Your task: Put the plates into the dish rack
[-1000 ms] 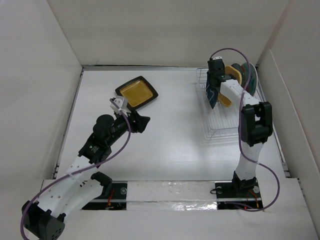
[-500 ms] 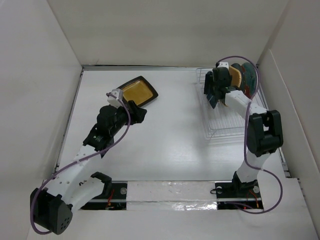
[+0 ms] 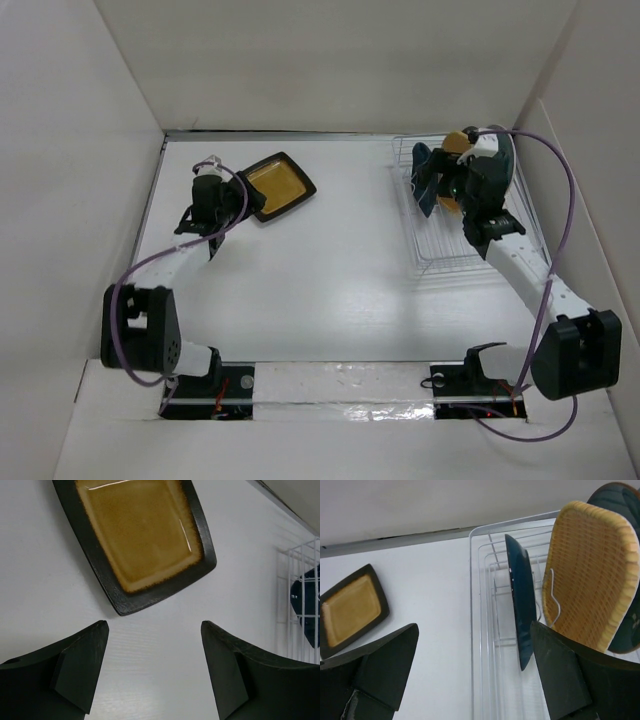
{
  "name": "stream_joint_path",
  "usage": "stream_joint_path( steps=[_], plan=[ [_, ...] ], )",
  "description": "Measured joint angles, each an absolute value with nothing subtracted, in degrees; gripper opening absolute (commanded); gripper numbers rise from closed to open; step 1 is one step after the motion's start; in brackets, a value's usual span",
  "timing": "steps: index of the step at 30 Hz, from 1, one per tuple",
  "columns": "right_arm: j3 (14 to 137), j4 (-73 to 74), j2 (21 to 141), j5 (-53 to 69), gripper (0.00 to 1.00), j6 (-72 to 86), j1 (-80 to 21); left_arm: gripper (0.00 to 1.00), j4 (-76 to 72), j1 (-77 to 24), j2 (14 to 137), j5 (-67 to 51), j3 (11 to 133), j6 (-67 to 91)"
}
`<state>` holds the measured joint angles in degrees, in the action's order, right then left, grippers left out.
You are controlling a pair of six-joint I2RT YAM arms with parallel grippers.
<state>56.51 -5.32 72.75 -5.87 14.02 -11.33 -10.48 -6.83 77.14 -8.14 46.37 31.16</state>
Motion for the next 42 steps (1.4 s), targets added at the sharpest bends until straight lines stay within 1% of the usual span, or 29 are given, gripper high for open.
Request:
stream_joint_path(
  steps=[8, 15, 19, 25, 27, 34, 36, 37, 38, 39, 42],
  plan=[
    [51.9, -9.2, 64.8, 0.0, 0.99, 16.3, -9.3, 0.72, -13.4, -3.6, 93.8, -5.9, 53.4, 33.2],
    [50.7, -11.6, 64.2, 3.4, 0.98, 17.8, -6.6, 0.70, -15.7, -1.3, 104.7, -6.6, 56.6, 35.6],
    [50.1, -12.0, 64.2, 4.2, 0.97, 18.4, -6.4, 0.67, -18.2, -1.4, 107.4, -7.1, 58.7, 36.5],
    [49.8, -13.1, 64.2, 5.0, 0.96, 19.4, -6.3, 0.54, -22.1, -1.4, 111.8, -8.6, 62.1, 38.4],
    [49.7, -13.6, 64.2, 5.0, 0.96, 19.5, -6.3, 0.54, -22.6, -1.4, 112.8, -8.9, 62.8, 39.0],
    [49.7, -14.3, 64.8, 4.6, 0.95, 19.5, -6.3, 0.46, -20.8, -1.7, 115.4, -8.6, 66.9, 38.8],
    [49.7, -14.3, 64.8, 4.3, 0.95, 19.5, -6.3, 0.31, -19.2, -2.1, 116.6, -7.7, 69.2, 38.0],
    [49.7, -14.3, 64.8, 4.1, 0.95, 19.5, -6.3, 0.21, -18.8, -2.3, 117.3, -7.3, 70.0, 37.7],
    [49.7, -14.3, 64.8, 3.8, 0.95, 19.5, -6.3, 0.03, -18.4, -2.6, 117.7, -6.8, 70.5, 37.3],
    [49.7, -14.3, 64.8, 3.6, 0.95, 19.5, -6.3, 0.00, -18.5, -2.8, 118.1, -6.9, 70.6, 37.6],
    [49.6, -14.2, 64.8, 3.4, 0.95, 19.5, -6.3, 0.00, -21.9, -2.8, 117.9, -8.6, 70.5, 38.9]
  ],
)
